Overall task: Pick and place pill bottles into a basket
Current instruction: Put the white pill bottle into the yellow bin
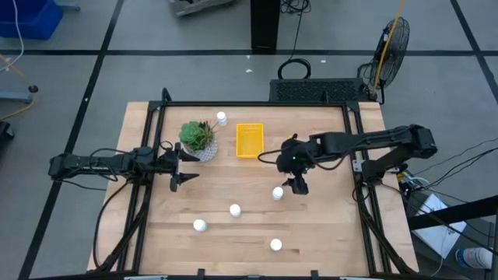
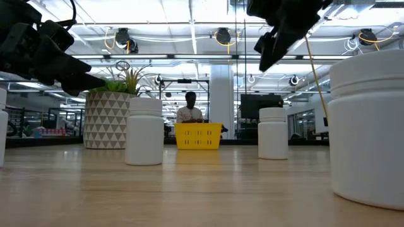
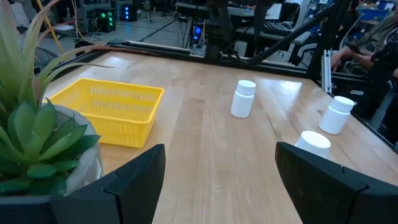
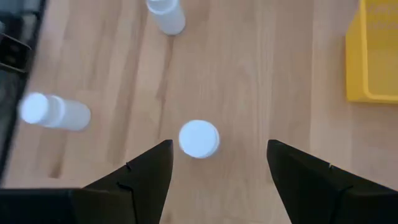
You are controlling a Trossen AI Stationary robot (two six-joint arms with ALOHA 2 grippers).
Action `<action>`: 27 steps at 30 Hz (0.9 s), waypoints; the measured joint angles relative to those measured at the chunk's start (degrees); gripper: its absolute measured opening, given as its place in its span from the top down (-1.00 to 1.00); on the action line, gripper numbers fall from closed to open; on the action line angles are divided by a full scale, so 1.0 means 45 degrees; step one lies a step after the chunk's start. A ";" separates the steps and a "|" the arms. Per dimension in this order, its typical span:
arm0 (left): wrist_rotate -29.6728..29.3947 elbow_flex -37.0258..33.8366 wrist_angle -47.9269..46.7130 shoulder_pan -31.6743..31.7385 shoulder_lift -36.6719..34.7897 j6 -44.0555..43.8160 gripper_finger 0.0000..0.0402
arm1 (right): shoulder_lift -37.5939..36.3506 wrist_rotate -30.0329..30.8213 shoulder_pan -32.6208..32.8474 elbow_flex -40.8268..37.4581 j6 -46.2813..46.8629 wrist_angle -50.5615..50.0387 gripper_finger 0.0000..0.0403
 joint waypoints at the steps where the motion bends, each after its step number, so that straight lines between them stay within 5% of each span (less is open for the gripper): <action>1: 0.0001 0.0000 0.0000 0.0000 -0.0001 0.0000 -0.54 | 0.0054 0.0344 0.0125 0.0000 -0.0158 0.0035 -0.25; 5: 0.0014 0.0000 -0.0057 0.0000 -0.0004 0.0000 -0.54 | 0.0197 0.1846 0.0699 0.0000 -0.0520 0.0222 -0.25; 13: 0.0010 0.0000 -0.0092 0.0000 -0.0001 0.0000 -0.54 | 0.0182 0.2637 0.2171 0.0000 0.0545 0.1607 -0.25; 27: 0.0022 0.0005 -0.0102 0.0000 -0.0005 -0.0068 -0.54 | 0.0405 0.2576 0.2140 -0.1674 0.0657 0.3433 -0.25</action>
